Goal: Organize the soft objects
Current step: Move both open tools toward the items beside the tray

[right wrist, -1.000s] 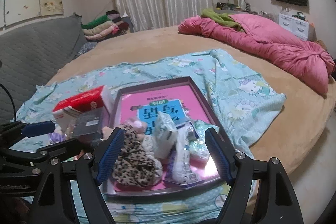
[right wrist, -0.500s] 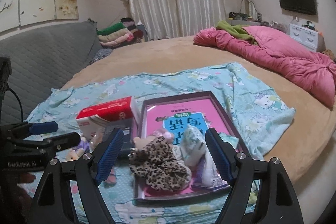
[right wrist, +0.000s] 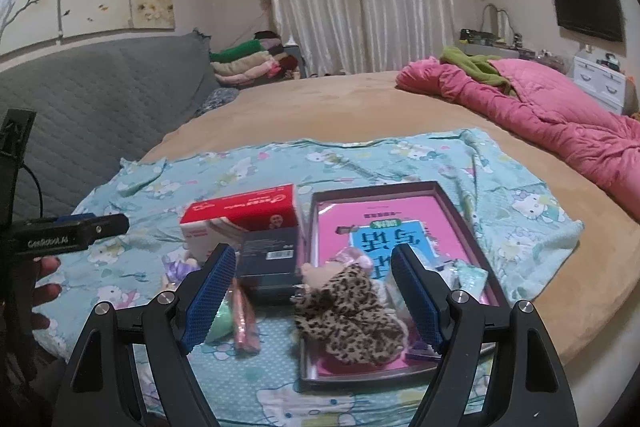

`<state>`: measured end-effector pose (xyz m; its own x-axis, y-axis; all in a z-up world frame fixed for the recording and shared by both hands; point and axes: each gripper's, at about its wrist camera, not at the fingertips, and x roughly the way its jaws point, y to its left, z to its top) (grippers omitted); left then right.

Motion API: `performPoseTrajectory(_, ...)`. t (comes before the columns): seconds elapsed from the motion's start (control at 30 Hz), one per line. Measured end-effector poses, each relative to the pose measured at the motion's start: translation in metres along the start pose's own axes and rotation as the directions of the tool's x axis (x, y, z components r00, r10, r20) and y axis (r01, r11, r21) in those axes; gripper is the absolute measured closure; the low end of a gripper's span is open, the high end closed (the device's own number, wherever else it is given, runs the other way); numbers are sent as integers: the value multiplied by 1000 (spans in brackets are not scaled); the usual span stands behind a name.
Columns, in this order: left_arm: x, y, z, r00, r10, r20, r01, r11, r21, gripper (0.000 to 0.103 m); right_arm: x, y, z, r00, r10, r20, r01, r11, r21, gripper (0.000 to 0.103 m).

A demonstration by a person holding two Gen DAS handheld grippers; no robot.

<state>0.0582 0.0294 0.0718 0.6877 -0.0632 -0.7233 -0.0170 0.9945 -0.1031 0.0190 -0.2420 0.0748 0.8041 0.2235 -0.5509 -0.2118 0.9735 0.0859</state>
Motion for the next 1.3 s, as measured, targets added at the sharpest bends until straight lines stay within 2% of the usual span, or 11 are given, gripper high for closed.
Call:
performPoseTrajectory(0.3,6,26,-4,1000,15,-11,-16,998,-54,23,14,25,-9,998,38,-60,-41,998,-57,22)
performPoseTrajectory(0.67,38,37,-23,996,8,-83,-14,997,-71,23,43,52,-34,983,52,-174,-79,985,-154,22)
performPoseTrajectory(1.03,73,38,-45,987,-18,-158,6,997,-78,23,95,75,-68,944,-24,-330,-72,958,-277,22)
performPoseTrajectory(1.3,88,34,-54,982,-35,-185,23,997,-68,23,120,87,-83,936,-75,-343,-58,929,-364,22)
